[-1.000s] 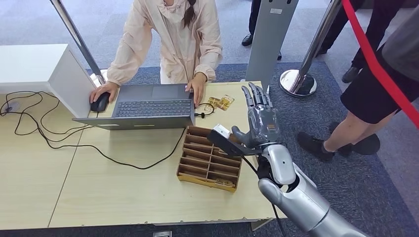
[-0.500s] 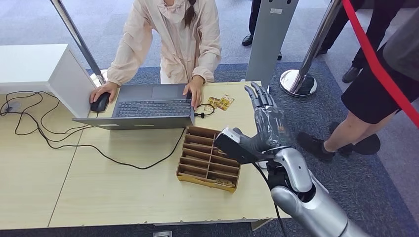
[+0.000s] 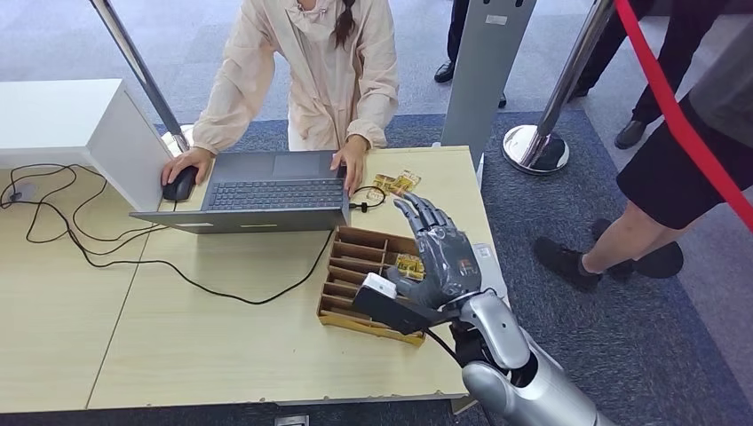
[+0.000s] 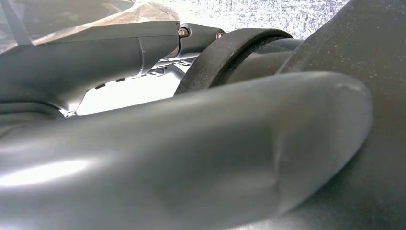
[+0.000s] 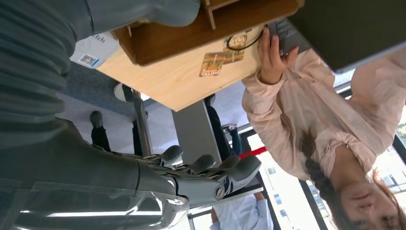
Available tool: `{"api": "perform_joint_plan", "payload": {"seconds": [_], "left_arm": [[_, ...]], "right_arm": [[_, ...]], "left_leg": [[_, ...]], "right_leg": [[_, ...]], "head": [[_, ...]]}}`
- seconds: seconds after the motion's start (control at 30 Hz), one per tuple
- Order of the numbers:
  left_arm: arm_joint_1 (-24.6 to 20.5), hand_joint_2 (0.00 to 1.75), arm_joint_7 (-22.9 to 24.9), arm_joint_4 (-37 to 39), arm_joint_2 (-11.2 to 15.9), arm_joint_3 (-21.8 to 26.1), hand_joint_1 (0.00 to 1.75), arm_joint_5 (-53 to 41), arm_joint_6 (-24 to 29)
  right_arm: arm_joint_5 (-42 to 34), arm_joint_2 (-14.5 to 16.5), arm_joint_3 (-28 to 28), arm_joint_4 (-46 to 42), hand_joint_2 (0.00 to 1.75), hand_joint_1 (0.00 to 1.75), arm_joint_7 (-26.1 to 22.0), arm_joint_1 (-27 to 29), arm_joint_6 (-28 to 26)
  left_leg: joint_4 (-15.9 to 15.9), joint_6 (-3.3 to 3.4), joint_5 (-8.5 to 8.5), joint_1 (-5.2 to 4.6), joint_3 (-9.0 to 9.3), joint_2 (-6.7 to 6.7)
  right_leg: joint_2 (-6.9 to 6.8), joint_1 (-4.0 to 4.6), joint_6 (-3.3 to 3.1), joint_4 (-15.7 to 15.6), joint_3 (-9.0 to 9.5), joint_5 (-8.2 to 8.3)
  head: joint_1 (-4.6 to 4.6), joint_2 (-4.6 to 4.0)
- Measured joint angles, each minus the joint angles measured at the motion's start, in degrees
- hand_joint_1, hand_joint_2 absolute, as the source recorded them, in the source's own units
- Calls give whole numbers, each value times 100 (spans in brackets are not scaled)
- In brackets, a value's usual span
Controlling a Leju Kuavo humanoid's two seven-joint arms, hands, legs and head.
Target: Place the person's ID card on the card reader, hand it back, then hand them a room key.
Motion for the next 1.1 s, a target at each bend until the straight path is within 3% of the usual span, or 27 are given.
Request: {"api": "perform_joint_plan", "payload": {"seconds": [0.1, 0.23, 0.8, 1.1], "left_arm": [[0, 0, -1, 0, 2, 0, 0, 0, 2], [0, 0, -3, 0, 2, 0, 0, 0, 8], [5, 0, -12, 0, 4, 0, 0, 0, 27], [6, 0, -15, 0, 8, 0, 0, 0, 31]], "right_arm": [[77, 103, 104, 145, 175, 110, -43, 29, -83], [154, 221, 213, 318, 175, 130, -52, 41, -238], [272, 396, 393, 699, 175, 121, -43, 43, -433], [318, 396, 413, 739, 175, 101, 2, 53, -489]], "left_leg": [[0, 0, 0, 0, 0, 0], [0, 0, 0, 0, 0, 0], [0, 0, 0, 0, 1, 0], [0, 0, 0, 0, 1, 0]], "right_leg": [[0, 0, 0, 0, 0, 0], [0, 0, 0, 0, 0, 0], [0, 0, 0, 0, 0, 0], [0, 0, 0, 0, 0, 0]], "head": [[0, 0], [0, 0], [0, 0], [1, 0]]}}
